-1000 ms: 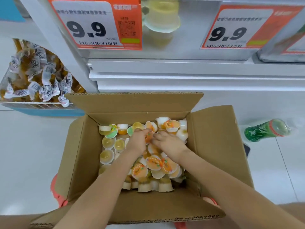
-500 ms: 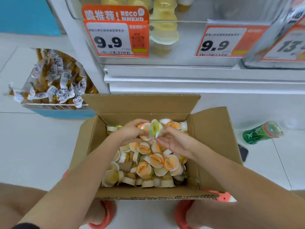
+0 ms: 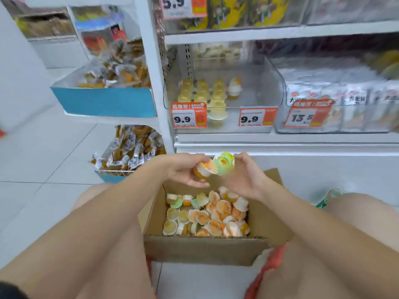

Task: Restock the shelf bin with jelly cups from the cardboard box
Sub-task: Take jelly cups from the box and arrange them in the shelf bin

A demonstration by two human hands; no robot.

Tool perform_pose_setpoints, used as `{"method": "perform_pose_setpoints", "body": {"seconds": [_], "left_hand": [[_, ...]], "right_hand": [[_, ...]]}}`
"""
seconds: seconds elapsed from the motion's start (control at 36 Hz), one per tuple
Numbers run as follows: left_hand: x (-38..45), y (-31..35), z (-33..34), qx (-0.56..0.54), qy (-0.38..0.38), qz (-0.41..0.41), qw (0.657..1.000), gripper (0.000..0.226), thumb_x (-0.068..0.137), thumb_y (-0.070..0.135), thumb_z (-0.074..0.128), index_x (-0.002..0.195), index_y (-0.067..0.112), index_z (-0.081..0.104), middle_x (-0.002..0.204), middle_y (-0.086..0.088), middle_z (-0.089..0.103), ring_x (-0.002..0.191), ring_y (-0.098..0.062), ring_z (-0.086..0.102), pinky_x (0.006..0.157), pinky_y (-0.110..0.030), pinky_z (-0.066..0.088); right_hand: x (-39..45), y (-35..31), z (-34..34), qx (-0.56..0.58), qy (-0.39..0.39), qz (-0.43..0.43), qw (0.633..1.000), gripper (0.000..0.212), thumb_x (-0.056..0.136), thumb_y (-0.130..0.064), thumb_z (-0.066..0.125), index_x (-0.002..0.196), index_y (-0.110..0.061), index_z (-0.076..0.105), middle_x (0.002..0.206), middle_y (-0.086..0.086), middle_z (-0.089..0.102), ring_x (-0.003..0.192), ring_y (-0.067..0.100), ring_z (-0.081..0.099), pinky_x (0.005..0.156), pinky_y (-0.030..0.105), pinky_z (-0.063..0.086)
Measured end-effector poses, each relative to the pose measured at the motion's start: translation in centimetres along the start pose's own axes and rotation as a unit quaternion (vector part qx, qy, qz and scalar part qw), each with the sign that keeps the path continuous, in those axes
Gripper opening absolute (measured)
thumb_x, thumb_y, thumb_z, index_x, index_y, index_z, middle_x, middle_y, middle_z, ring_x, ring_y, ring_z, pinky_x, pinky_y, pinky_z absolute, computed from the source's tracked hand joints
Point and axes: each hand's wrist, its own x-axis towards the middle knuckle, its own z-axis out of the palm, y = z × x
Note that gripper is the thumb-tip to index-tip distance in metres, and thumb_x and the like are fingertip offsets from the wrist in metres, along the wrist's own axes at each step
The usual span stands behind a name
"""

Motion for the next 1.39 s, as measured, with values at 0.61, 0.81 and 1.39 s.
{"method": "perform_pose_setpoints", "body": {"seconds": [0.61,0.81,1.39], "left_hand": [[8.7,1.7,0.5,0.122,-0.09,-0.02,0.988,0.039,0.085,-0.02,0.048,0.114,0.006,0.051,0.095,-0.01,0.064,0.082,-0.014,0.066,0.076,-0.021,0.054],[13.5,-2.4,-2.7,0.07,-0.051,-0.003,0.996,0.042,0.082,-0.021,0.052,0.107,0.013,0.05,0.097,-0.011,0.063,0.078,-0.012,0.068,0.071,-0.021,0.058],[17.9,-10.9,-5.1,0.071,0.053,-0.03,0.996,0.077,0.068,-0.01,0.076,0.133,0.019,0.045,0.121,-0.008,0.056,0.109,-0.022,0.059,0.079,-0.027,0.056]], "right_hand": [[5.6,4.6,-7.3,-0.202,0.208,0.177,0.941,0.035,0.093,-0.034,0.053,0.123,-0.016,0.047,0.099,0.015,0.065,0.06,0.022,0.062,0.054,0.027,0.052],[10.3,9.0,-5.2,-0.19,0.153,0.22,0.945,0.024,0.096,-0.024,0.052,0.116,-0.011,0.051,0.105,0.007,0.061,0.084,0.018,0.064,0.067,0.022,0.057],[17.3,8.8,-14.1,-0.735,0.333,0.131,0.576,0.07,0.078,-0.043,0.072,0.132,-0.009,0.044,0.141,0.013,0.034,0.129,0.031,0.031,0.105,0.039,0.032]]}}
